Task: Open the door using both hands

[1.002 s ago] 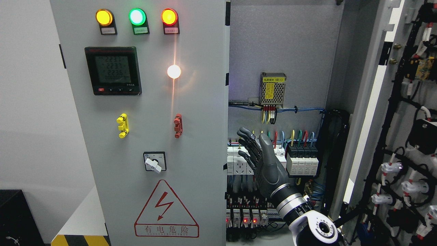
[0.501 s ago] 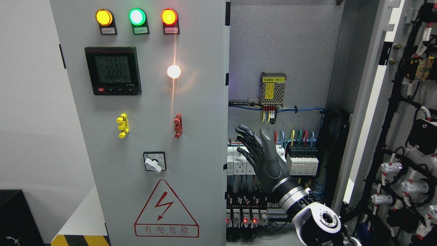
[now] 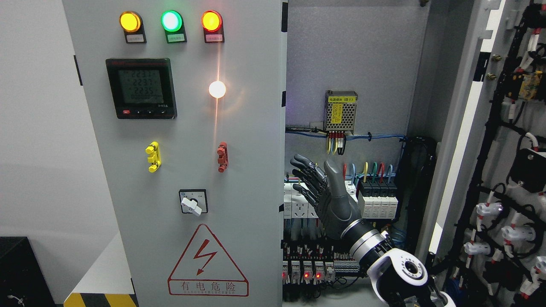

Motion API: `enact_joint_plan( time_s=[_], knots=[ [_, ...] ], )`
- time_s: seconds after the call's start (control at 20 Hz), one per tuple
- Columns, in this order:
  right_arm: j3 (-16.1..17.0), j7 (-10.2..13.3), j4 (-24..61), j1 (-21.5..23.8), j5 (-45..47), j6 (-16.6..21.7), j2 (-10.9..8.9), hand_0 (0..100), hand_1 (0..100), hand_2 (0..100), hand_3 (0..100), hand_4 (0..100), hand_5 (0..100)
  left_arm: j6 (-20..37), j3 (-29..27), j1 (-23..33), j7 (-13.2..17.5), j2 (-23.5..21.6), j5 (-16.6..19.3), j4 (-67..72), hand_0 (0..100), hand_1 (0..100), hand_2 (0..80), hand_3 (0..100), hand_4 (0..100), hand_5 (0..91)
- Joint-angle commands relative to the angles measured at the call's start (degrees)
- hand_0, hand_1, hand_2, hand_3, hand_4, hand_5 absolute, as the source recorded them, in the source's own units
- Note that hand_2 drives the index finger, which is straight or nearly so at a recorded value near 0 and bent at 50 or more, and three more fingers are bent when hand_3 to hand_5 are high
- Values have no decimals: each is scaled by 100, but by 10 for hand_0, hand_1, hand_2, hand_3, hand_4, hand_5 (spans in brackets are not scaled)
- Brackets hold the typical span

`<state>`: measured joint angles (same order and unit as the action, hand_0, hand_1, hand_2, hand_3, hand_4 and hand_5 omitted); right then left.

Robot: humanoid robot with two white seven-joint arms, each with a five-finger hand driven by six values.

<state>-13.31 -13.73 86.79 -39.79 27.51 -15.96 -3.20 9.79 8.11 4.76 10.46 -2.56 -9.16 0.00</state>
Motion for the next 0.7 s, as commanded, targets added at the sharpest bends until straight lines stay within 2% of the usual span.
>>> enact_joint_plan(
  time_s=[0.0, 0.25, 0.5, 0.65],
  knots=[
    [21, -165, -259, -99, 26, 6, -31, 0, 0, 0, 0, 0, 0, 5, 7, -10, 0, 19, 2, -105, 0, 0, 0, 0, 0, 0],
    [48, -288, -233, -108, 27, 6, -22, 0, 0, 0, 0, 0, 0, 5, 7, -10, 0, 19, 2, -105, 0, 0, 0, 0, 0, 0],
    [48, -297, -198, -144, 79, -12, -22, 0, 0, 0, 0, 0, 0, 5, 7, -28, 0, 28, 2, -114, 0, 0, 0, 0, 0, 0],
    [48, -376, -163, -144, 368, -266, -22, 0, 0, 0, 0, 0, 0, 5, -2, -28, 0, 28, -7, -114, 0, 0, 0, 0, 0, 0]
  ],
)
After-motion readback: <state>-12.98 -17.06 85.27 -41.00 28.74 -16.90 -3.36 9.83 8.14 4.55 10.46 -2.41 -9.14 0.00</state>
